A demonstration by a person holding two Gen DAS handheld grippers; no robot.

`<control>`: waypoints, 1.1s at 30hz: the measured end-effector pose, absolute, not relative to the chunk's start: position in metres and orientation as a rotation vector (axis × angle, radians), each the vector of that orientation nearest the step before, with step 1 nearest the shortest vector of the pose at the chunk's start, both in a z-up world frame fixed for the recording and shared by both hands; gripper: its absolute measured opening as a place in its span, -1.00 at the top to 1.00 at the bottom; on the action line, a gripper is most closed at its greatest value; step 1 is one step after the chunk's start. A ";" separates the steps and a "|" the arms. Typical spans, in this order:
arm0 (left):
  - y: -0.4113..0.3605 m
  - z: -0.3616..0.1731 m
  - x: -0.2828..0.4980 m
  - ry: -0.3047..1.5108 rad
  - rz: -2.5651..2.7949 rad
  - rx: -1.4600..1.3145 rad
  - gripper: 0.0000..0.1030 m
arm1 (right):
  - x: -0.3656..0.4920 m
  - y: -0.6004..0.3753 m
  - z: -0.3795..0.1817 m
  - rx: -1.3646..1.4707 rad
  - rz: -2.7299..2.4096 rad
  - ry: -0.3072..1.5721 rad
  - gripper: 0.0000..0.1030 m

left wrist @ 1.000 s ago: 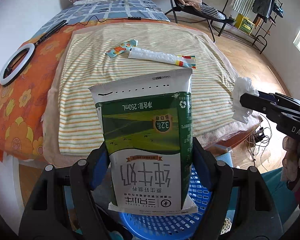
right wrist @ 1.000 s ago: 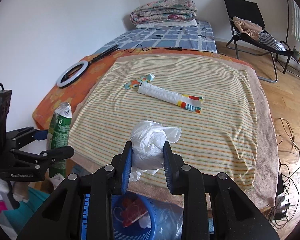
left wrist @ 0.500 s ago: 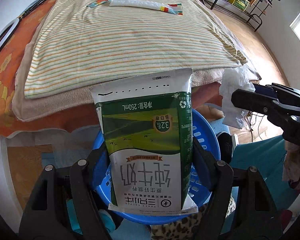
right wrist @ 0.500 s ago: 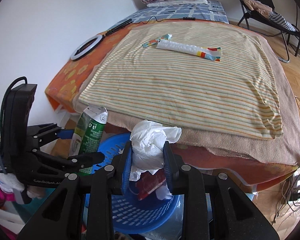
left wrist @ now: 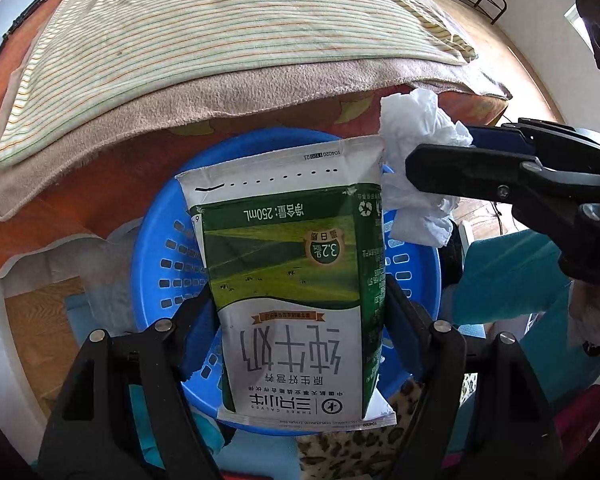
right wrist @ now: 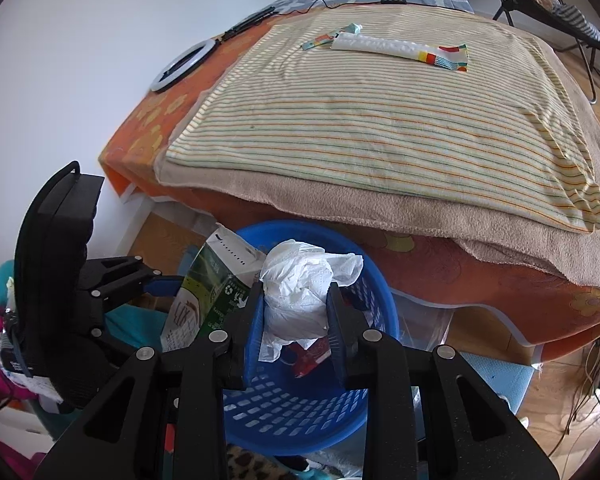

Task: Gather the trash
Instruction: 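Open both grippers to drop carton and tissue into the basket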

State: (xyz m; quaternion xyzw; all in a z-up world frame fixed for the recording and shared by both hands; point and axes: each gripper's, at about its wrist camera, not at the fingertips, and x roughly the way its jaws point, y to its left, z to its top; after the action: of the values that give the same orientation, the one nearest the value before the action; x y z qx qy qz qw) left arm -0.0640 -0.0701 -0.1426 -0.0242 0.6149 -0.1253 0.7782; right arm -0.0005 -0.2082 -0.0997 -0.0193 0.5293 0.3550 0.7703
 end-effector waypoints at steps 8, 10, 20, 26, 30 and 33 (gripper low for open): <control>-0.071 -0.143 -0.064 1.339 -0.284 -0.052 -0.50 | 0.000 -0.207 -0.106 -0.044 0.764 1.164 0.42; -0.074 -0.145 -0.064 1.342 -0.291 -0.043 -0.50 | 0.001 -0.207 -0.107 -0.042 0.760 1.167 0.42; -0.077 -0.143 -0.064 1.333 -0.283 -0.026 -0.50 | 0.002 -0.206 -0.118 -0.041 0.761 1.219 0.40; -0.072 -0.145 -0.064 1.339 -0.270 -0.042 -0.50 | 0.004 -0.208 -0.123 -0.033 0.747 1.246 0.04; -0.070 -0.146 -0.064 1.342 -0.267 -0.047 -0.50 | 0.005 -0.209 -0.122 -0.032 0.736 1.247 0.04; -0.069 -0.145 -0.062 1.343 -0.261 -0.054 -0.50 | 0.006 -0.209 -0.122 -0.034 0.730 1.245 0.04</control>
State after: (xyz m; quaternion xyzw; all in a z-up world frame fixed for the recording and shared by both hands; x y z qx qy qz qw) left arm -0.0622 -0.0689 -0.1447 -0.0248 0.6201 -0.1208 0.7748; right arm 0.0060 -0.2093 -0.1216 -0.0155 0.5700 0.3340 0.7506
